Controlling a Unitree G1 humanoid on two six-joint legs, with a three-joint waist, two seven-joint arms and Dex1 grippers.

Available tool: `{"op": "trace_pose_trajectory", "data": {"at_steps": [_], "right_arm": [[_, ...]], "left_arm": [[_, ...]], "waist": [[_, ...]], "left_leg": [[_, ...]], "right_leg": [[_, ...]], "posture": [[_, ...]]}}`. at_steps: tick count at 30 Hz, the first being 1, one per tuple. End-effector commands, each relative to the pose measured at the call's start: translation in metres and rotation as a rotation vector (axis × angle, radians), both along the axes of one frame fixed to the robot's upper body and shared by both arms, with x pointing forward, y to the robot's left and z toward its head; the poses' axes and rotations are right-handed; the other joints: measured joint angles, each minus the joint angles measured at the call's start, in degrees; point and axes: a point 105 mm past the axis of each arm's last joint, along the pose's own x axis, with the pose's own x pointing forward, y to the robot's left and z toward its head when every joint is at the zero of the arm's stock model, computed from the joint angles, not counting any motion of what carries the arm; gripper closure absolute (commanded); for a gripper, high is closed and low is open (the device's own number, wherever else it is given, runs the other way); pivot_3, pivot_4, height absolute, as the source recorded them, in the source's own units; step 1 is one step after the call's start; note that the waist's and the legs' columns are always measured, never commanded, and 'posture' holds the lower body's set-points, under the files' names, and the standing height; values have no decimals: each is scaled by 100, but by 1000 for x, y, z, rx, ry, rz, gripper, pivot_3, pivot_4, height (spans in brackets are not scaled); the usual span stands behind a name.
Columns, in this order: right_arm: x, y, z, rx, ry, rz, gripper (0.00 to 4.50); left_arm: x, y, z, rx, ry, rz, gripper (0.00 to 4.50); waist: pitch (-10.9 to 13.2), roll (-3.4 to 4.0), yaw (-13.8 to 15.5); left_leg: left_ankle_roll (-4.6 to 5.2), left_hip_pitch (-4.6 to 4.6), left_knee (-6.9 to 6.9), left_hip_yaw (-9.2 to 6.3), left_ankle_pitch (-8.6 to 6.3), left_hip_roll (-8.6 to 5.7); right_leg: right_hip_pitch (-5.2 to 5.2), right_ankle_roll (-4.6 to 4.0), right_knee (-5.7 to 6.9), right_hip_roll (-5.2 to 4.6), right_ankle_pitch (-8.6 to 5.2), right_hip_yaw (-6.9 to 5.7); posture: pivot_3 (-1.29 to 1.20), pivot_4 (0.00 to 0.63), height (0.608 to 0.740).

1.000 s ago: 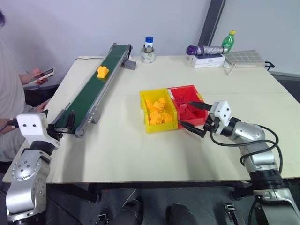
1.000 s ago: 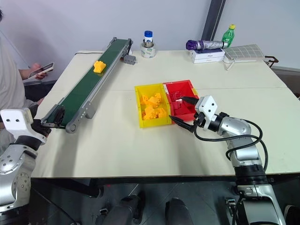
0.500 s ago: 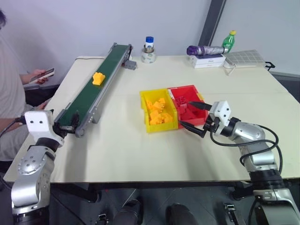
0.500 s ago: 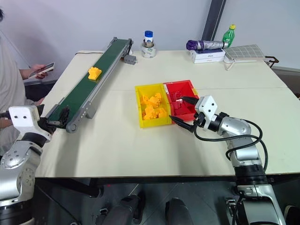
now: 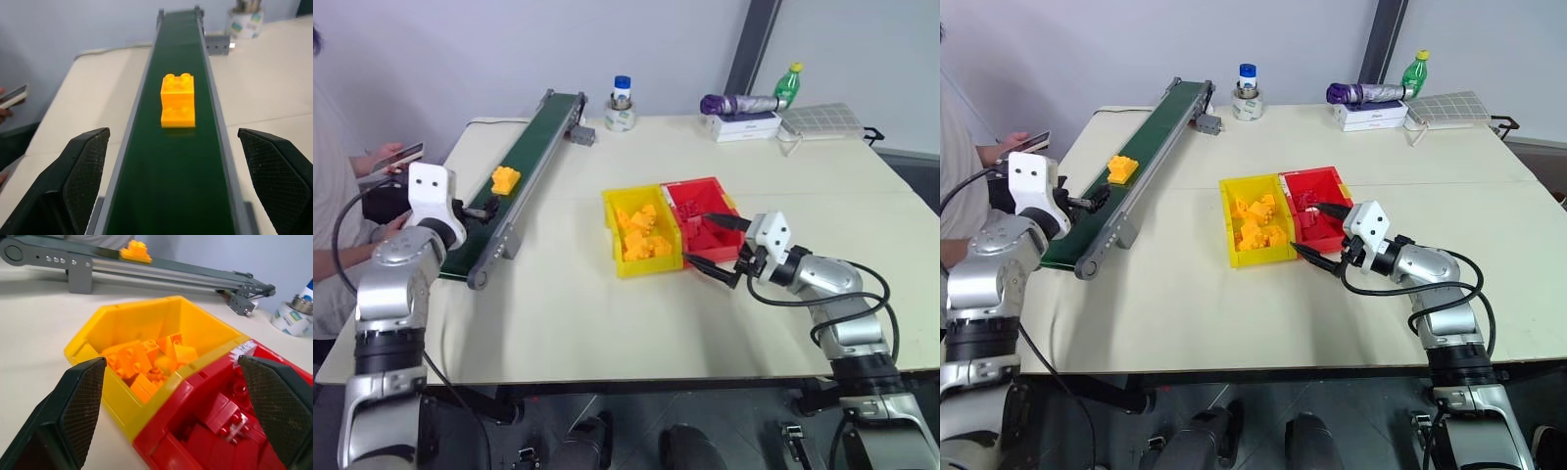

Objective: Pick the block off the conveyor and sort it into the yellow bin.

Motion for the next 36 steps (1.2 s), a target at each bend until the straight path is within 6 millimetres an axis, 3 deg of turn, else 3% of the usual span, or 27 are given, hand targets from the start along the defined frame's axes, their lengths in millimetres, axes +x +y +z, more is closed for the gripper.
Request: {"op": "trace_pose_trajectory", "data": {"at_steps": [1, 11, 14, 19, 20, 26, 27, 32, 36], "right_arm": [[-5, 2, 11, 13, -50, 6, 0], [-8, 1, 11, 17, -48, -5, 0], [-9, 0, 11, 17, -46, -10, 0], [-9, 0, 10, 15, -44, -11, 0], [-9, 0, 10, 15, -45, -11, 0], [-7, 0, 12, 16, -48, -12, 0], [-7, 0, 11, 15, -48, -14, 0], [-7, -1, 12, 20, -52, -24, 0], [-10, -4, 11, 16, -55, -38, 0]], "left_arm": [[11, -2, 12, 27, -50, -26, 71], [28, -5, -4, 13, -19, -43, 71], [28, -3, -3, -8, -41, -33, 828], [24, -13, 6, -8, -80, -77, 3224], [24, -18, 9, 4, -95, -96, 3160], [18, -90, 38, -12, -209, -314, 3157], [17, -111, 37, -27, -211, -371, 3157], [20, -180, 23, -91, -178, -495, 3157], [28, -214, 14, -102, -147, -532, 3157]], "waist": [[0, -1, 4], [0, -1, 1], [0, -2, 0], [0, -2, -2], [0, -2, -2], [0, -2, 41], [0, -2, 40], [0, -3, 30], [1, -6, 22]], "left_leg": [[0, -1, 0, -1, 0, 0], [0, 0, 4, -2, 1, -1], [0, 0, 4, -2, 1, -1], [1, -1, 5, -2, 1, -1], [1, -1, 5, -2, 1, -1], [1, 0, 16, -3, 1, -3], [1, 1, 17, -3, 1, -4], [1, 6, 19, -4, 1, -3], [3, 5, 20, -4, 2, -3]], "right_leg": [[0, 0, 1, 0, 0, -2], [7, 3, 3, -1, 2, -2], [7, 4, 3, -1, 2, -2], [9, 4, 4, -1, 3, -2], [10, 5, 4, -1, 3, -2], [27, 8, 4, -2, 5, -5], [33, 9, 3, -2, 6, -5], [40, 9, 4, -1, 6, -6], [40, 11, 4, -1, 7, -8]], "posture": [[0, 150, 740], [0, 150, 740], [0, 150, 740], [0, 150, 740], [0, 150, 740], [0, 150, 740], [0, 150, 740], [0, 150, 740], [0, 150, 740]]}}
